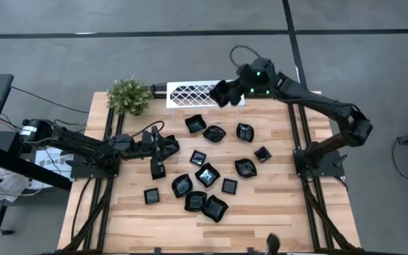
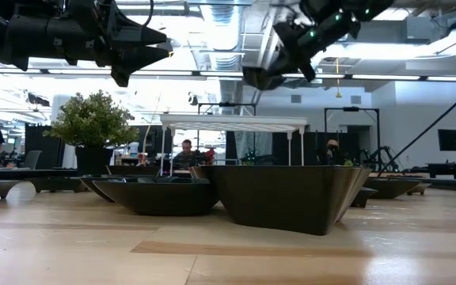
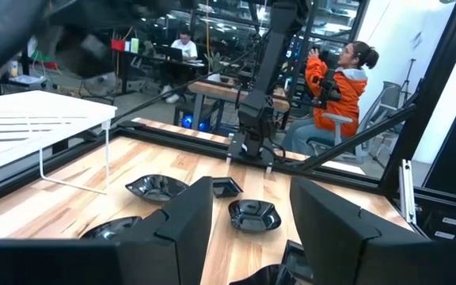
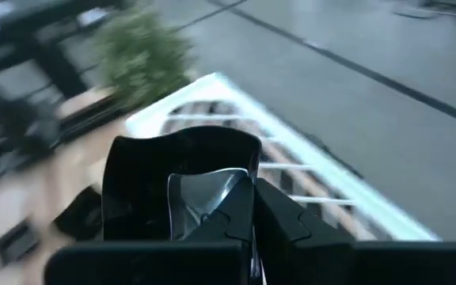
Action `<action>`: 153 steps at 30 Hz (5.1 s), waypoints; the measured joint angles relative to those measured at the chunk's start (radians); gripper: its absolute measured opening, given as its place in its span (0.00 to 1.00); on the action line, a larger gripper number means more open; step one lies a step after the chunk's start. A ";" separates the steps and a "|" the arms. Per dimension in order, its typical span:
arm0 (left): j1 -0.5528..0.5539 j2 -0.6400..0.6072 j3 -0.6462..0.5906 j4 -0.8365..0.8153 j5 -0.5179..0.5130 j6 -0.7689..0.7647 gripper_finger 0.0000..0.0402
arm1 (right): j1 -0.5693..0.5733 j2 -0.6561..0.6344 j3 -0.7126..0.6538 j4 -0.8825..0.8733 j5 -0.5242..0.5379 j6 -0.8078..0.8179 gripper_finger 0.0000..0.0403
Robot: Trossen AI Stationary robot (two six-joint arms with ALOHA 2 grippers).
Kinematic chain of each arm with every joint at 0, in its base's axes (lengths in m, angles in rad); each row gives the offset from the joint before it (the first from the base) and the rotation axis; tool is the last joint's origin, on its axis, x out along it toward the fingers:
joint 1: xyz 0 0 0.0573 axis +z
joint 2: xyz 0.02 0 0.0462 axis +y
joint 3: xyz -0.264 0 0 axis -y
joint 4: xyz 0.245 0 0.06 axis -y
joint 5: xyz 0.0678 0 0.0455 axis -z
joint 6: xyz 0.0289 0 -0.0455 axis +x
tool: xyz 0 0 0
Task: Pick & Place Mini shaped plates
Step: Put the black distorted square plate on the shelf, then stack the black distorted square plate on top of the black distorted square plate on the shelf
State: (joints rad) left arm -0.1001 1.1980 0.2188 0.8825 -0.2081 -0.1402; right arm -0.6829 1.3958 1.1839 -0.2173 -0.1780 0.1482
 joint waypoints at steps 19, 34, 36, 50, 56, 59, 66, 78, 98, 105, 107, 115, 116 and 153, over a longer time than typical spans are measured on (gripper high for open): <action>0.000 0.000 0.000 0.010 0.000 -0.026 0.43 | -0.182 0.128 -0.001 -0.032 -0.008 0.193 0.01; 0.000 0.000 0.000 0.014 0.000 -0.052 0.43 | -0.170 0.129 -0.001 -0.105 -0.007 0.156 0.01; 0.000 0.000 0.000 0.015 0.000 -0.052 0.43 | -0.170 0.129 -0.001 -0.105 -0.006 0.156 0.01; 0.000 0.000 0.000 0.016 0.000 -0.067 0.43 | -0.170 0.125 -0.001 -0.077 -0.004 0.111 0.23; 0.001 0.000 0.000 0.016 0.000 0.009 0.43 | -0.161 0.052 -0.001 -0.060 0.105 0.049 0.25; 0.001 0.000 -0.001 0.016 0.000 0.010 0.43 | -0.133 -0.028 -0.003 -0.065 0.207 -0.004 0.25; 0.001 0.000 -0.059 0.016 0.011 -0.038 0.43 | 0.009 -0.263 -0.105 0.011 0.297 -0.108 0.25; -0.016 0.001 -0.046 0.094 0.089 -0.031 0.43 | 0.385 -0.476 -0.465 0.315 0.296 -0.221 0.24; 0.148 -0.002 0.269 -0.381 0.333 0.101 0.43 | 0.681 -0.423 -0.518 0.166 0.309 -0.229 0.24; 0.043 0.000 0.269 -0.387 0.314 0.163 0.43 | 0.807 -0.356 -0.472 0.061 0.378 -0.232 0.24; 0.007 0.006 0.269 -0.420 0.290 0.156 0.43 | 0.823 -0.317 -0.443 0.044 0.399 -0.168 0.24; -0.115 0.010 0.269 -0.556 0.210 0.106 0.43 | 0.885 -0.058 -0.325 -0.051 0.385 0.037 0.24; -0.118 0.010 0.269 -0.573 0.206 0.101 0.43 | 0.891 -0.024 -0.304 -0.061 0.385 0.057 0.24; -0.102 0.009 0.268 -0.718 0.224 0.030 0.43 | 1.129 0.326 -0.063 -0.082 0.334 0.482 0.24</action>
State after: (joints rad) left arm -0.2024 1.2072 0.4866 0.1642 0.0158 -0.1101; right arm 0.4458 1.7218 1.1206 -0.2993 0.1558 0.6304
